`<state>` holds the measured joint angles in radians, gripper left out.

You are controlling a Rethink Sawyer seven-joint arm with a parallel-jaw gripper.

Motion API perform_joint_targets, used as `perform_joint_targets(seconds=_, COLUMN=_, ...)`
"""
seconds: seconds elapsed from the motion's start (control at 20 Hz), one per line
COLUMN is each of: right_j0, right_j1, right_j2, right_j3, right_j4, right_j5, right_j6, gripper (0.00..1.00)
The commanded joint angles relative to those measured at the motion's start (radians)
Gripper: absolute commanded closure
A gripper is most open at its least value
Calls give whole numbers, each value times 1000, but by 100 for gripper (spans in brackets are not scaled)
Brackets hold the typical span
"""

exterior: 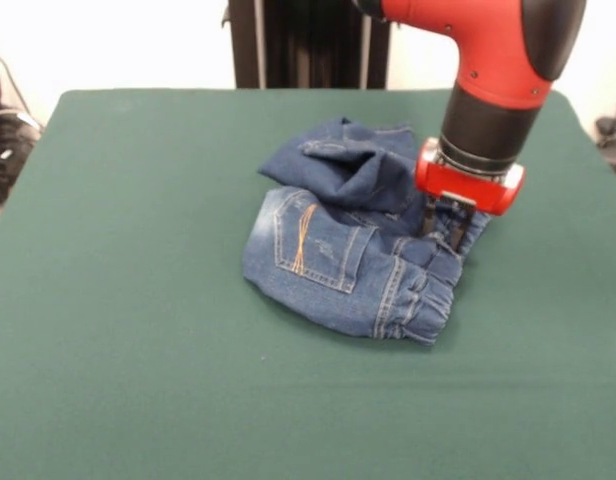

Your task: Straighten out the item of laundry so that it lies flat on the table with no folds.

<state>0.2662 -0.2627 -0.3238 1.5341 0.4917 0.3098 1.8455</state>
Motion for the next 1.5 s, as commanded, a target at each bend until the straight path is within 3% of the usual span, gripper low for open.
perform_joint_targets(seconds=0.05, right_j0=5, right_j1=50, right_j2=81, right_j3=-51, right_j4=78, right_j5=-50, right_j6=283, gripper=100)
perform_joint_targets(seconds=0.7, right_j0=4, right_j1=-66, right_j2=109, right_j3=51, right_j4=62, right_j5=-31, right_j6=269, gripper=100)
perform_joint_targets(seconds=1.0, right_j0=88, right_j1=-135, right_j2=68, right_j3=75, right_j4=85, right_j5=62, right_j6=335, gripper=100)
perform_joint_targets(seconds=1.5, right_j0=200, right_j1=-158, right_j2=37, right_j3=57, right_j4=94, right_j5=131, right_j6=431, gripper=100)
